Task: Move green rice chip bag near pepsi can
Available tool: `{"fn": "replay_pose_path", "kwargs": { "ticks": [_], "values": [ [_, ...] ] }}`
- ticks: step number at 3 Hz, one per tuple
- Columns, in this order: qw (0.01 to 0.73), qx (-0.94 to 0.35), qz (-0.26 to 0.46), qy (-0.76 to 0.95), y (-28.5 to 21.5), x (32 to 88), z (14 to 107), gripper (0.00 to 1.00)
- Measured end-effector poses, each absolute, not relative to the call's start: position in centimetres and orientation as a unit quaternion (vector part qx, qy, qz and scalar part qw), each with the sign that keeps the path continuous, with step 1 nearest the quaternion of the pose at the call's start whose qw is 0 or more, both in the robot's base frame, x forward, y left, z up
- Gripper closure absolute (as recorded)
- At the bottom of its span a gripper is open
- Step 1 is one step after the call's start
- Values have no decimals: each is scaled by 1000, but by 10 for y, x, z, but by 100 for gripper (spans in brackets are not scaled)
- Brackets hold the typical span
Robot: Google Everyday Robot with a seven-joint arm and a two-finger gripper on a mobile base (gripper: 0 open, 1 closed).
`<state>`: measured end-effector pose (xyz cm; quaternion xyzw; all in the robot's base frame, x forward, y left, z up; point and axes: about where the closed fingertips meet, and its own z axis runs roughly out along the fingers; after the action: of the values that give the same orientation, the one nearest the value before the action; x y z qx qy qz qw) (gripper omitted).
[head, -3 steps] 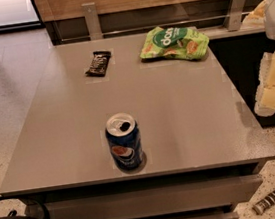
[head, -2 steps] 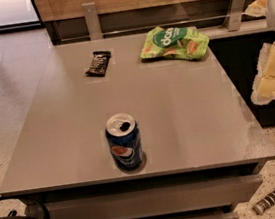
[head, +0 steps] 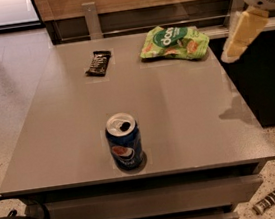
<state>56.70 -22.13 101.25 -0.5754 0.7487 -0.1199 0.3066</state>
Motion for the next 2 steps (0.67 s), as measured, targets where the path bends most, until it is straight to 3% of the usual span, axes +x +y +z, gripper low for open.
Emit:
{"fn": "replay_pose_path", "kwargs": {
  "ticks": [1, 2],
  "values": [
    [346, -573, -93, 737, -202, 642, 1002, 0],
    [354, -566, -59, 742, -193, 682, 979, 0]
  ]
}}
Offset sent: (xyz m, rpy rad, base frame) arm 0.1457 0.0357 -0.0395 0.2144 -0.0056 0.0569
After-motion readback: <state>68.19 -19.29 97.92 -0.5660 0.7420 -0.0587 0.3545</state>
